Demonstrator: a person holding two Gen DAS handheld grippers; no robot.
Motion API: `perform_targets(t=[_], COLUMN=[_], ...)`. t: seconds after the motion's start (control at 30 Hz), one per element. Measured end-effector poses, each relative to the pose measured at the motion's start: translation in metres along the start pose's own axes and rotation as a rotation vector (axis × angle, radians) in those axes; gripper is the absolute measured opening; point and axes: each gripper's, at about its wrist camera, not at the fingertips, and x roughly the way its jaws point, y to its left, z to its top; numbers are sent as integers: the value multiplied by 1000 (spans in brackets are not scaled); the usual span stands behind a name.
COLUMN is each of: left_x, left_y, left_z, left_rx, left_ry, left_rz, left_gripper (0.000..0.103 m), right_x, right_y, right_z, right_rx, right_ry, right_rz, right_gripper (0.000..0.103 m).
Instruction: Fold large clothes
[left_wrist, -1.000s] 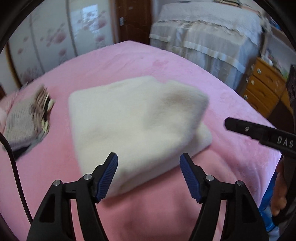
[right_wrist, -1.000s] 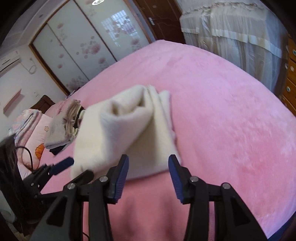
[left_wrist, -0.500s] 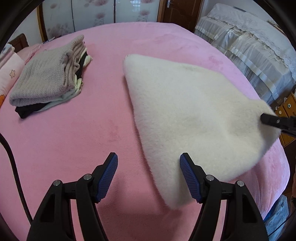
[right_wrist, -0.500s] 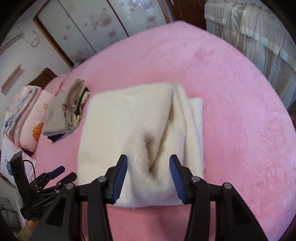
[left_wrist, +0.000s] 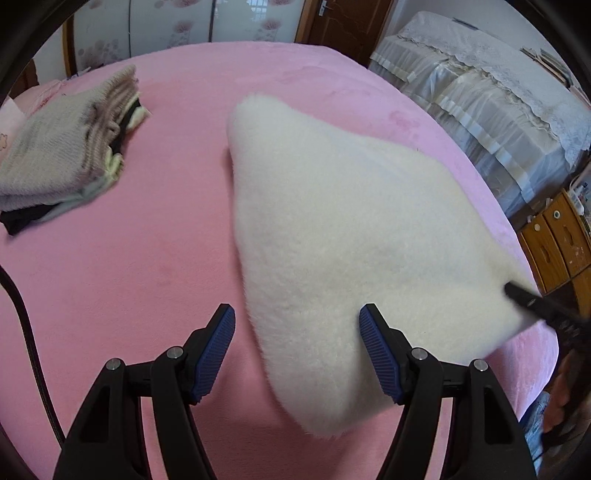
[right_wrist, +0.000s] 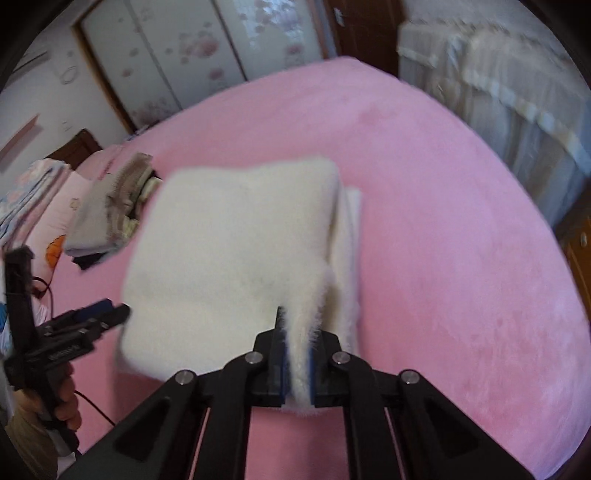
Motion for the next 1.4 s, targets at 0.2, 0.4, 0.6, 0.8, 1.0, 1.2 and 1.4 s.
perform_targets(t=[0.2,0.4,0.6,0.8,1.0,1.2,1.4], left_x=[12,-10,-4,31,65,92,66], left_y=[-5,-7,-1,2,10,28,26], left_z=[-2,18,65,117,145,143,135], left_rx=[-31,60,93,54,31,-61,-35], left_ry=[31,50,35,53,44,72,40], left_rz=[-38,-39,1,-7,24,1,18], left_gripper=[69,70,70,69,61,64,64], right_x=[17,-28,-7,63,90,115,77], right_y=[-12,5,2,-16,-13,-30,-24], right_z=[-15,24,84,135,143,135,131], right_rx=[54,-13,27,132,61,121,119], right_ry=[24,-54,-97,-28,-5,23,-25], right_rz=[23,47,47,48,-24,-29,-24], right_gripper=[9,42,59,59,18,16,27])
